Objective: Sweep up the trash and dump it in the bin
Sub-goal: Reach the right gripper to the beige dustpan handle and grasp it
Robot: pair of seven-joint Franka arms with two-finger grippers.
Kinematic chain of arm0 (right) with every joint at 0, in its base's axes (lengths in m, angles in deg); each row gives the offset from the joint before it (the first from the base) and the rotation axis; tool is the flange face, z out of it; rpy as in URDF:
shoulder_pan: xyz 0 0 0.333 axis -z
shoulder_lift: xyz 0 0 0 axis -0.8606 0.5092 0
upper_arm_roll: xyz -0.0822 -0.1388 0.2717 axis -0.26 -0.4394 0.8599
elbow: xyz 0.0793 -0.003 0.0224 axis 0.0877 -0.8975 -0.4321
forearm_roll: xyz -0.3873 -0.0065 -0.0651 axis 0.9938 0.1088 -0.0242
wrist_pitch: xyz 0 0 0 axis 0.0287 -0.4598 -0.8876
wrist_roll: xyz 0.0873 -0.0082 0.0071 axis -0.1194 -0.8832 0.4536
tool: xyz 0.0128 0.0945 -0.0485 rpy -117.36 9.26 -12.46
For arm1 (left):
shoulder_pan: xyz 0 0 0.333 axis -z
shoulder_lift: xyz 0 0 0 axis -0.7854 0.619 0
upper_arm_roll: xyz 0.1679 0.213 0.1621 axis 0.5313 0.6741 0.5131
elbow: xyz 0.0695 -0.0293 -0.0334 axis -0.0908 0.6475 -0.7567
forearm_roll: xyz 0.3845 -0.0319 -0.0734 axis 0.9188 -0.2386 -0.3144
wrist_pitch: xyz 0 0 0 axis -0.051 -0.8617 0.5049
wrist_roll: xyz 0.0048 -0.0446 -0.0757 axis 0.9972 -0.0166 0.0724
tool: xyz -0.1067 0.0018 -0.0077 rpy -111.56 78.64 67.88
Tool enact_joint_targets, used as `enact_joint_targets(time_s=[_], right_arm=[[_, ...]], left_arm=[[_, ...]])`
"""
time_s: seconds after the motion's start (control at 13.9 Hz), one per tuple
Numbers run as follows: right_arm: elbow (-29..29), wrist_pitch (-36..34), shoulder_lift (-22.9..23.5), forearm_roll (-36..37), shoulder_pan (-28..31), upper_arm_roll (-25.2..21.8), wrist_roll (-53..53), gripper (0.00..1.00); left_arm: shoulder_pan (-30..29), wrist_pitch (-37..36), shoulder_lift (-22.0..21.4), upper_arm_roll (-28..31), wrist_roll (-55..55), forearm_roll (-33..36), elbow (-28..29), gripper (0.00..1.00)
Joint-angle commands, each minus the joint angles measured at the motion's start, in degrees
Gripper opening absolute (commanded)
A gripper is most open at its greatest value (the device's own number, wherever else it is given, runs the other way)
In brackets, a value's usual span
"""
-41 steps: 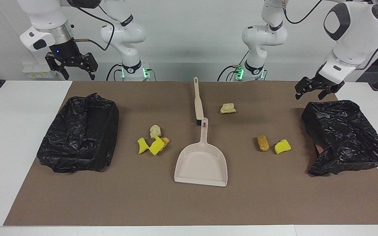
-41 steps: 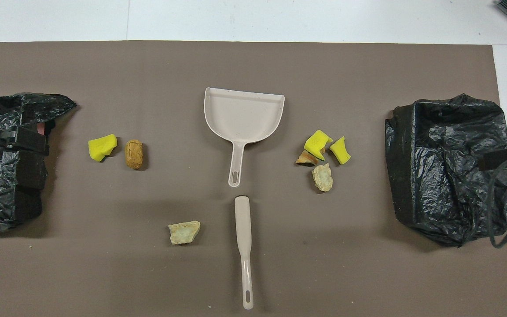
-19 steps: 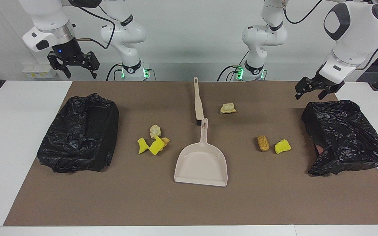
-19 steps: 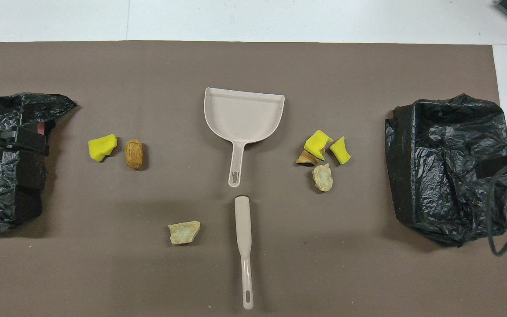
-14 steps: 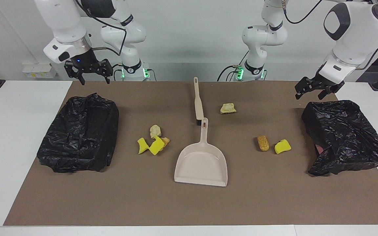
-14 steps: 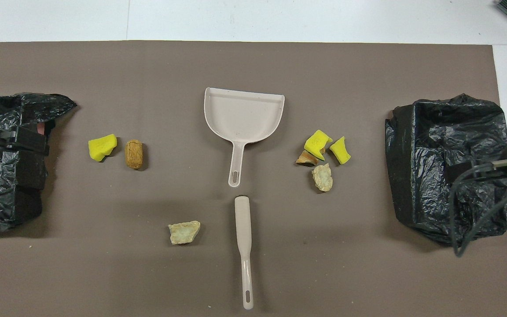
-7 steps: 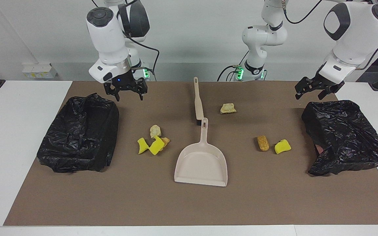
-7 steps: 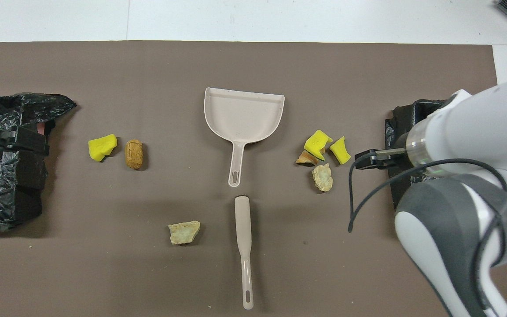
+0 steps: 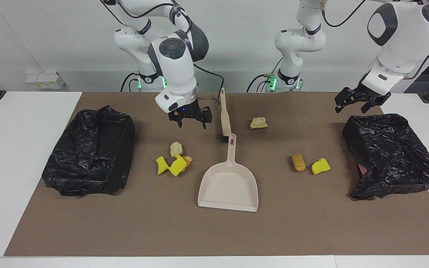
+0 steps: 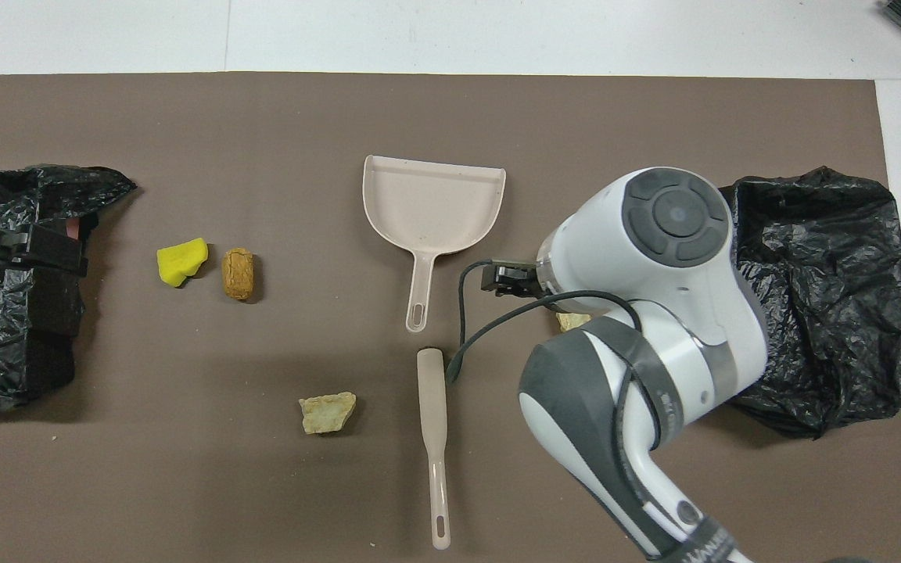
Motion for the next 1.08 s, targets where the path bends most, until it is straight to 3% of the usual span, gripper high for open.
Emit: enact_joint_targets(time_s=[0.0, 0.36, 0.65, 1.01], right_arm=[[4.0, 2.6, 5.0, 0.7, -1.6, 2.1, -7.0, 1.00], [3.7, 7.9, 7.6, 1.6, -4.4, 2.4, -10.1, 1.00], [3.9, 12.4, 12.6, 7.6, -6.5, 2.4, -12.0, 1.00], [3.9, 14.4, 13.4, 8.2, -6.5, 2.8, -12.1, 1.00]], left_arm=[[-0.5, -0.5, -0.3, -0.5, -0.1, 1.1, -0.2, 1.00], [-0.5, -0.5, -0.3, -0.5, -0.1, 1.1, -0.2, 1.00], [-0.5, -0.5, -0.3, -0.5, -0.1, 1.1, -0.2, 1.00], [-0.5, -0.5, -0.3, -0.5, -0.1, 1.1, -0.2, 1.00]])
